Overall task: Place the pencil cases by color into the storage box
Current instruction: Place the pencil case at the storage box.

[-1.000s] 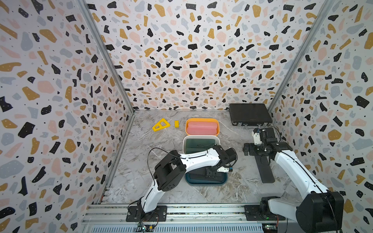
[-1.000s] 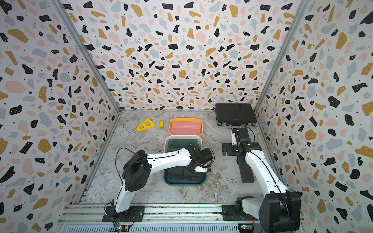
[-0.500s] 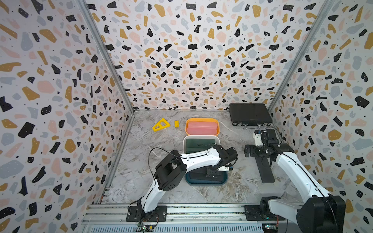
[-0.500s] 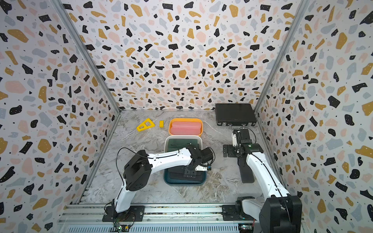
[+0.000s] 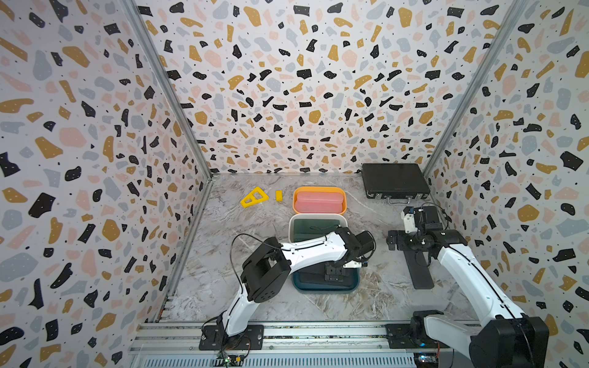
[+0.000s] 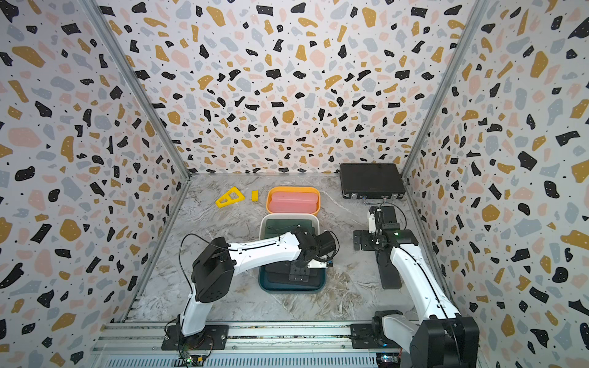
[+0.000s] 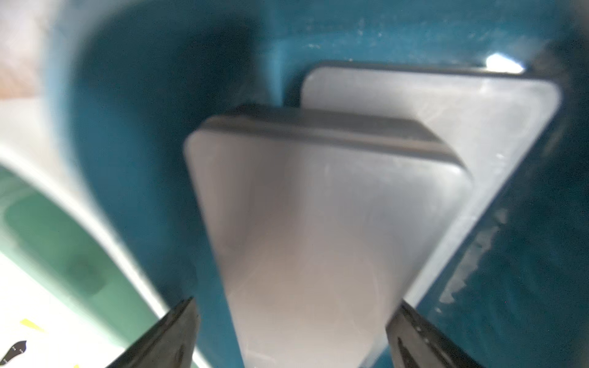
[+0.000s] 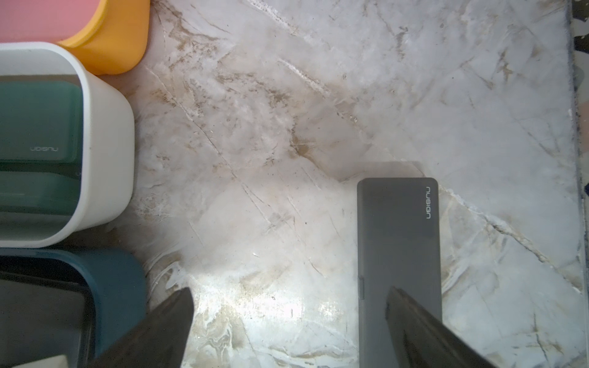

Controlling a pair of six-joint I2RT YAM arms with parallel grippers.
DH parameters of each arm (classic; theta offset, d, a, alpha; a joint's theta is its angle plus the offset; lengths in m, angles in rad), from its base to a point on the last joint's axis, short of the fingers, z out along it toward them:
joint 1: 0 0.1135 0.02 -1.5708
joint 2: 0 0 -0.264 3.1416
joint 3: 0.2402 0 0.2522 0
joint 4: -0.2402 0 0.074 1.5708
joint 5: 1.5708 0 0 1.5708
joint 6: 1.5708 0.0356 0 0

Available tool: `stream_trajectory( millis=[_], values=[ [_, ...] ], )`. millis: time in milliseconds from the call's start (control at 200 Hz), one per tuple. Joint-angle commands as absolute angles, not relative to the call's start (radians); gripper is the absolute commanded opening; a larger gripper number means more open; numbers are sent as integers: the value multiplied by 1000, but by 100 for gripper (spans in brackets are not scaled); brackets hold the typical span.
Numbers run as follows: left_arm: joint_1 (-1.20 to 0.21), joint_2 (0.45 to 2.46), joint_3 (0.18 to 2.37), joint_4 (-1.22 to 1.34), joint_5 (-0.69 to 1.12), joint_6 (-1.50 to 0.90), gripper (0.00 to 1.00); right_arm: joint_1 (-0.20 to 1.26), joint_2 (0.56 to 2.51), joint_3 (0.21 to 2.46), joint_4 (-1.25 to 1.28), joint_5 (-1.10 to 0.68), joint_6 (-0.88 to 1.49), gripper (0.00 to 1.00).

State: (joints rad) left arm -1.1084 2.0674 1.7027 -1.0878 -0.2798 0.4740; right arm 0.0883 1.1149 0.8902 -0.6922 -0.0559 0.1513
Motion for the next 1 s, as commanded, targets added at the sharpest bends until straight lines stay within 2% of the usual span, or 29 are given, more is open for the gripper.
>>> stream_trajectory(
  millis=[0,626,996],
  values=[
    [-1112,1988,1740,-1119,-285,449,100,79,1082,885,-741,-36,146,99],
    [-1112,1750,1673,-1061,-336,268,100,60,1134,902,-824,98,216,99],
    [-1106,1542,1572,-1003,-369,64,100,51,1302,991,-863,222,167,99]
  ],
)
